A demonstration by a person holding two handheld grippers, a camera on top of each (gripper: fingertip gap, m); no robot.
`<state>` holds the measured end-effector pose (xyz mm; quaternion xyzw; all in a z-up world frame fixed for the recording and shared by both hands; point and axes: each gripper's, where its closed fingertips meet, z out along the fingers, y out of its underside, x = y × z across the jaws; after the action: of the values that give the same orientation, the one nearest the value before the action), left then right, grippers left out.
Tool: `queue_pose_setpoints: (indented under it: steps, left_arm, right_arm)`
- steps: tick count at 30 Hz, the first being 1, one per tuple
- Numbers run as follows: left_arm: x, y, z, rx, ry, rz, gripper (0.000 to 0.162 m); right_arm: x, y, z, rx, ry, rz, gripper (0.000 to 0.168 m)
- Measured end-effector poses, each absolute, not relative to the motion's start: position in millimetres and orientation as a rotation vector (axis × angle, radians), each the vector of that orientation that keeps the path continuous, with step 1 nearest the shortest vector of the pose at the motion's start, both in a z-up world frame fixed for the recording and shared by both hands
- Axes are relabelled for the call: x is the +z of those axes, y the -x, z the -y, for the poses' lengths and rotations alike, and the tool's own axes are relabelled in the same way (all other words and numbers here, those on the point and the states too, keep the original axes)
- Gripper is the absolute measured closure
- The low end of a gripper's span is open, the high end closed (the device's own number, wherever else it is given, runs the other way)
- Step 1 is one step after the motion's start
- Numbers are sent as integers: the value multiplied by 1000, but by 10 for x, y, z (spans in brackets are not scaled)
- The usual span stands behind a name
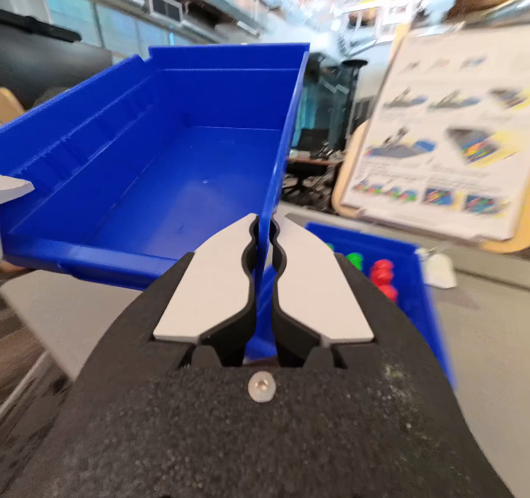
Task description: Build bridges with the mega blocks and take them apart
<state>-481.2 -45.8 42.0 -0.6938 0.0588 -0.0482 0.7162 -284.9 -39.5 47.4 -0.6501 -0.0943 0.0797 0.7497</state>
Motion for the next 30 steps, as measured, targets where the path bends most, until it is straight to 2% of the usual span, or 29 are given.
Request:
queue_pose_setpoints:
  steps: [3,6,10,12,18,24,30]
  left_arm:
    - [936,4074,197,-183,1465,-276,156]
    - [1238,3147,13,-271,1435,-388,156]
    - [1233,1772,-90,-415,1451,-506,156]
    - [1008,1080,-143,-493,1506,-567,157]
    - [-143,-430,-33,-603,1760,-685,156]
    - [-953,-886,242,-546,1872,-792,151]
    - [-1257,-1004,433,-497,1820,-871,145]
  right_arm:
    - [957,2085,399,45,1359,139,162]
    - [1238,1183,461,-75,1368,49,163]
    - [1215,-119,655,-228,1458,-93,163]
    - [978,-733,754,-285,1542,-172,163]
    - [-32,-2111,977,-335,1808,-386,165]
    - [-970,-2595,1070,-145,1955,-477,165]
    - [-1280,-2740,1109,-18,1955,-498,165]
